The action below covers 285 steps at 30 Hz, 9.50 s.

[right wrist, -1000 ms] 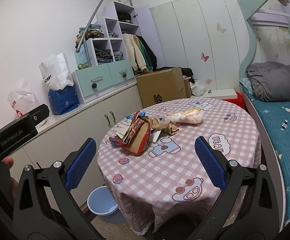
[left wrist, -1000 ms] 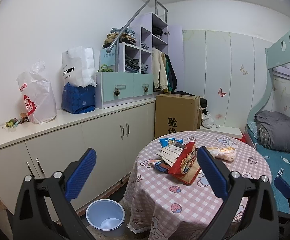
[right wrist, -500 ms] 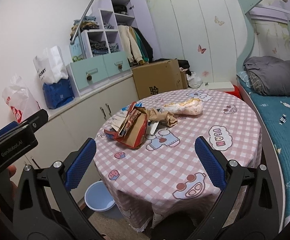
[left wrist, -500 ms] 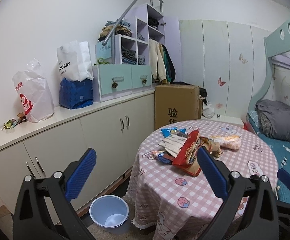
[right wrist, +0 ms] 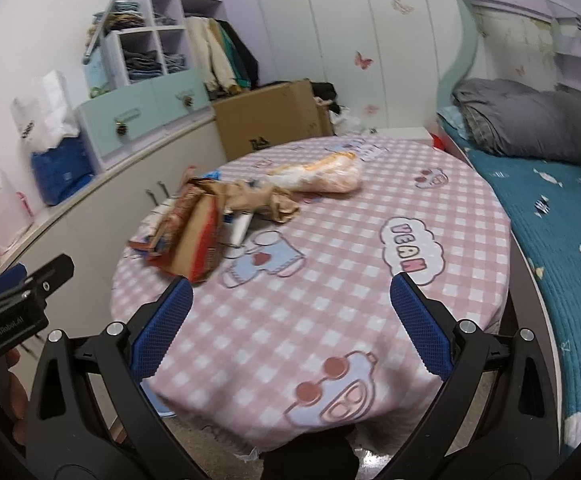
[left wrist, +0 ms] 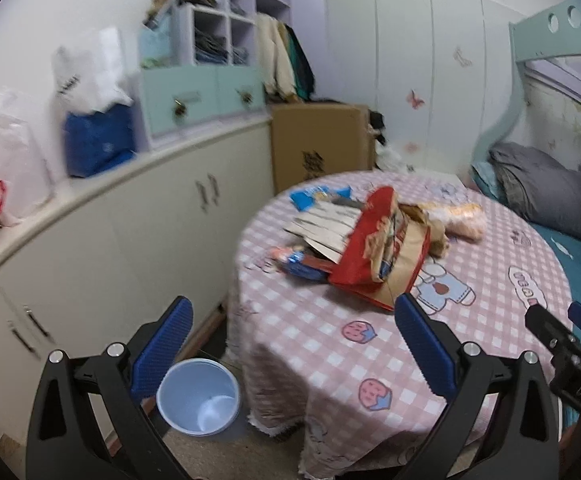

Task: Collect trash
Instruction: 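Grasp the red-and-brown paper snack bag with the left gripper and lift, then grasp the newspaper and beige cloth with the right gripper while the left holds the bag, then carry both held items over the blue wastebasket and release them, then move both open grippers back toward the table, then grasp the orange-and-blue snack wrapper with the left gripper and lift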

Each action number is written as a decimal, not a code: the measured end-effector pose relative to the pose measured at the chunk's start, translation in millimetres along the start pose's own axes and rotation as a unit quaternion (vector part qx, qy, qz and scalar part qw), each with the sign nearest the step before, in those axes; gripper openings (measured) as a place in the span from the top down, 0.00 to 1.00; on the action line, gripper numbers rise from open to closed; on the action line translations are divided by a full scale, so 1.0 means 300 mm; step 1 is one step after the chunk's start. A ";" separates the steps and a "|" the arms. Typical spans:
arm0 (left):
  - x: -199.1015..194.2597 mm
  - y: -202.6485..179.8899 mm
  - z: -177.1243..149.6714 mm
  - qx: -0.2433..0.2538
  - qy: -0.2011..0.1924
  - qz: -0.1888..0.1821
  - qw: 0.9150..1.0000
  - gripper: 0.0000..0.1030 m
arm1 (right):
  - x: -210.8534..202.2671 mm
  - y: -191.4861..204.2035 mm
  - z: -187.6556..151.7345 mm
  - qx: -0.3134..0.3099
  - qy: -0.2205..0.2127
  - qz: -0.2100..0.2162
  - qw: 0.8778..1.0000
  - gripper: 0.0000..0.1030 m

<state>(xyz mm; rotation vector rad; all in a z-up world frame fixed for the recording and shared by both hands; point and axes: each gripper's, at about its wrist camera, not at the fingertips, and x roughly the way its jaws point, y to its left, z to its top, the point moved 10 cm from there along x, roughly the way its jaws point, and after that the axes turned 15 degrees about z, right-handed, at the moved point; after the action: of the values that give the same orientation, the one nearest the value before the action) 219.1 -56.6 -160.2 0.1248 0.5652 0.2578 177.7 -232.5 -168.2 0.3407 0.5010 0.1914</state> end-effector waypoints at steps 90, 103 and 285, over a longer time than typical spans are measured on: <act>-0.051 0.312 0.125 -0.122 -0.060 0.045 0.990 0.82 | 0.117 0.488 0.284 -0.114 -0.056 0.117 0.985 0.95; 0.029 0.495 -0.009 -0.120 -0.010 0.100 0.988 0.82 | 0.223 0.653 0.120 -0.135 0.002 0.156 0.979 0.95; 0.351 -0.063 -0.115 0.020 0.075 -0.160 0.984 0.93 | 0.495 0.230 0.015 -0.009 0.112 0.099 0.989 0.44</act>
<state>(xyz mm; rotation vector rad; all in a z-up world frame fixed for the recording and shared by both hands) 290.0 -44.3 -246.7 0.0522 0.7303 -0.0580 301.2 -131.0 -204.1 0.3536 0.6861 0.4305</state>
